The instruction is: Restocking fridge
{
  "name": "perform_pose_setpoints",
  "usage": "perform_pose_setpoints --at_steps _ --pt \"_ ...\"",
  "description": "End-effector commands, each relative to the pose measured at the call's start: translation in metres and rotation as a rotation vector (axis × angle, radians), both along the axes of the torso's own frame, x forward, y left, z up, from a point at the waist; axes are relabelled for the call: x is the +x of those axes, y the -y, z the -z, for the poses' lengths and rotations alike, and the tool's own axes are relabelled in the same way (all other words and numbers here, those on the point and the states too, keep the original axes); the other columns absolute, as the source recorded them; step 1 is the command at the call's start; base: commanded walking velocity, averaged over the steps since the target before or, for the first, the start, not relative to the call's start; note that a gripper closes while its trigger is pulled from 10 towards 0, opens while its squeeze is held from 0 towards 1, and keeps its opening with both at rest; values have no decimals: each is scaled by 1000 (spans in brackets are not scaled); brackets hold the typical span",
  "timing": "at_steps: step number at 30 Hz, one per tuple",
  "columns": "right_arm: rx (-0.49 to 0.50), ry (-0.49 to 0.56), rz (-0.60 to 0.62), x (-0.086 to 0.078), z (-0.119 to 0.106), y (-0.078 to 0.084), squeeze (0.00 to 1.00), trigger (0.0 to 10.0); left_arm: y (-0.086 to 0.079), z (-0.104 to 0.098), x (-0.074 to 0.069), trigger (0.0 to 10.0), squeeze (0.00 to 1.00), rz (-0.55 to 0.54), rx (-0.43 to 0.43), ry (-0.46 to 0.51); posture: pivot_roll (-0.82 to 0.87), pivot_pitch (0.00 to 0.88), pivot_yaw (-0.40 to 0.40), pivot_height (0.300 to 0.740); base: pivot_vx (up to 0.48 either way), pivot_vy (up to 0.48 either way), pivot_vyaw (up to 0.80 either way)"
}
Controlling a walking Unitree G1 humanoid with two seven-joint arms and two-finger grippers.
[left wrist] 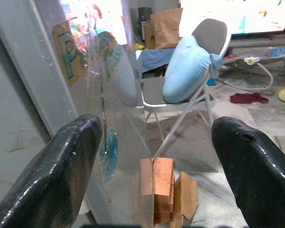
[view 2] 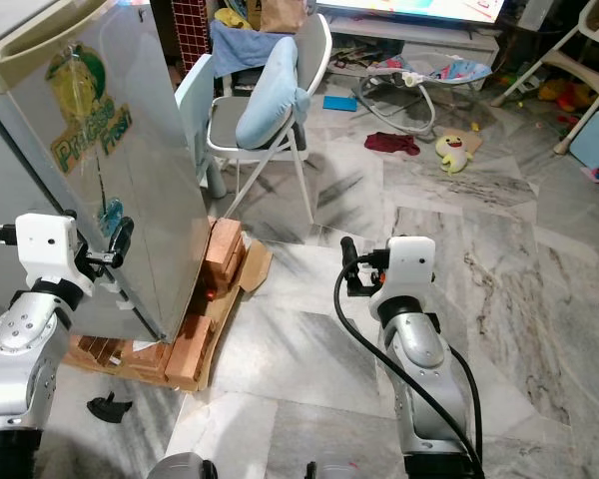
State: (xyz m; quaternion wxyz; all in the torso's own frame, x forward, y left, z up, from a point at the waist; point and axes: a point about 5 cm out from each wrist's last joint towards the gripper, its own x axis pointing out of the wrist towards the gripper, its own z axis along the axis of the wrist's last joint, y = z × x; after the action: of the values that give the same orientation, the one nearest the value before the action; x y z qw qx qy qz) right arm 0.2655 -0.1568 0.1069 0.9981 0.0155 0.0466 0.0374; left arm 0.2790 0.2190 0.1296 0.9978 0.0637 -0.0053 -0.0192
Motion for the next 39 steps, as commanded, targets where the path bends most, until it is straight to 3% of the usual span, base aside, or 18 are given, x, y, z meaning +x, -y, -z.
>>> perform_pose_setpoints --at_steps 1,4,11,16,26,28,34,39 --pt "38 -26 -19 -1 -1 -3 0 10000 -1 1 1 10000 0 4 10 -3 -28 40 -5 740 0 0 0" --pt "-39 8 -19 2 -7 -2 0 10000 3 4 0 10000 0 10 2 -10 -29 39 -7 740 0 0 0" --pt "8 3 -17 1 -7 -1 0 10000 11 9 -3 10000 0 33 -23 -26 -30 33 -15 740 0 141 -198" --pt "-12 13 -15 2 -9 0 0 10000 13 10 -4 10000 0 44 -16 -28 -36 34 -19 740 0 462 -758" --pt "-35 55 -36 2 -14 -2 0 10000 17 6 -4 10000 0 70 20 4 -35 30 -20 740 37 423 0" --pt "-23 19 -10 2 -9 3 0 10000 18 6 -4 10000 0 75 5 7 -35 29 -21 740 133 0 0" --pt "14 47 -11 3 -13 8 0 10000 19 6 -4 10000 0 91 -3 5 -31 32 -24 740 0 0 0" --pt "-60 36 11 3 -12 11 0 10000 17 5 -4 10000 0 72 -8 8 -32 36 -27 740 0 0 0"
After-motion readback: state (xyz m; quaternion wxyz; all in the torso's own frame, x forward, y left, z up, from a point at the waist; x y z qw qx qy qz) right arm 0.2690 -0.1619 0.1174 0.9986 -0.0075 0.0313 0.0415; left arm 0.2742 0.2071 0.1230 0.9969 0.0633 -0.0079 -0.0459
